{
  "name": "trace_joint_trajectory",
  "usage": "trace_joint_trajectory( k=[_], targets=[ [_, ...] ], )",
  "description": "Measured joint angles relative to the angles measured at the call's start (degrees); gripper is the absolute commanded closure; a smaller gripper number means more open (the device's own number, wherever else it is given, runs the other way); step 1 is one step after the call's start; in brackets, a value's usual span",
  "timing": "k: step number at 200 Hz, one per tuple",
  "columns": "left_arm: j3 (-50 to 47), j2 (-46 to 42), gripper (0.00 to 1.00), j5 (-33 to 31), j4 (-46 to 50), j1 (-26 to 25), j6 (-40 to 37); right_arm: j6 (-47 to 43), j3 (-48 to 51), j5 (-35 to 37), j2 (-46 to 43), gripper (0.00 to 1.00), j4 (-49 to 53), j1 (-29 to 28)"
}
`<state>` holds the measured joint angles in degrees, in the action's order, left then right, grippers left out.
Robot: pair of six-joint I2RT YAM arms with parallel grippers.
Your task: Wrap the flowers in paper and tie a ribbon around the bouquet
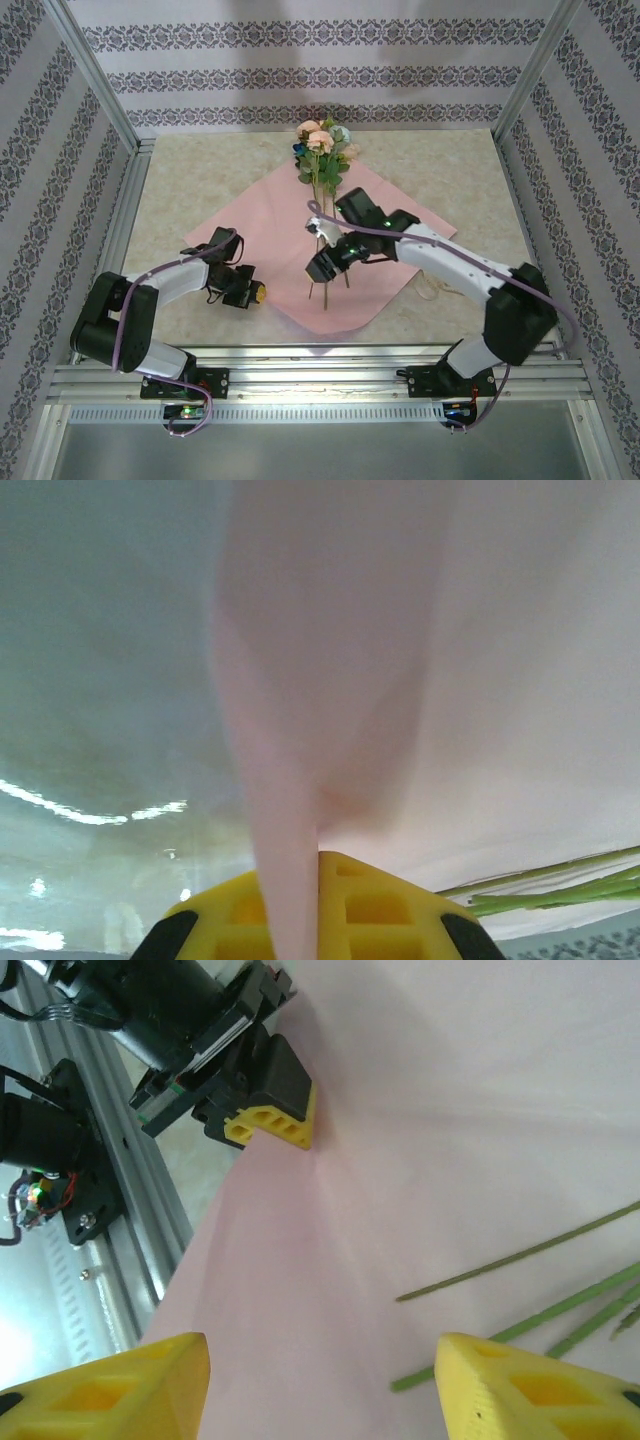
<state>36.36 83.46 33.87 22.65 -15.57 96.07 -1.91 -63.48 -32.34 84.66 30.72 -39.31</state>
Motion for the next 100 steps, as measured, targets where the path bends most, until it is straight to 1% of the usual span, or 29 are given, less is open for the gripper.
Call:
trace_joint_trajectory(
  k=[24, 58, 73, 100],
  targets=[
    [-1.27, -0.04, 1.00, 0.63, -2.78, 1.53, 4.61, -2.64, 7.56, -0.90, -4.87, 0.36, -5.97, 2.23],
    [-3.87, -0.20, 1.00, 1.70, -8.79, 2.43, 11.85, -6.93, 11.63, -3.87, -5.70, 0.33, -10.73, 7.23],
    [-4.37, -0.35, 1.00, 1.42, -11.08, 2.56, 13.90, -9.99, 14.45, -4.70, -7.74, 0.29, -11.96, 7.69],
    [-5.27, -0.81, 1.00, 0.59, -13.64, 2.56, 16.41, -15.52, 20.81, -5.20, -15.58, 0.25, -12.55, 7.67]
  ],
)
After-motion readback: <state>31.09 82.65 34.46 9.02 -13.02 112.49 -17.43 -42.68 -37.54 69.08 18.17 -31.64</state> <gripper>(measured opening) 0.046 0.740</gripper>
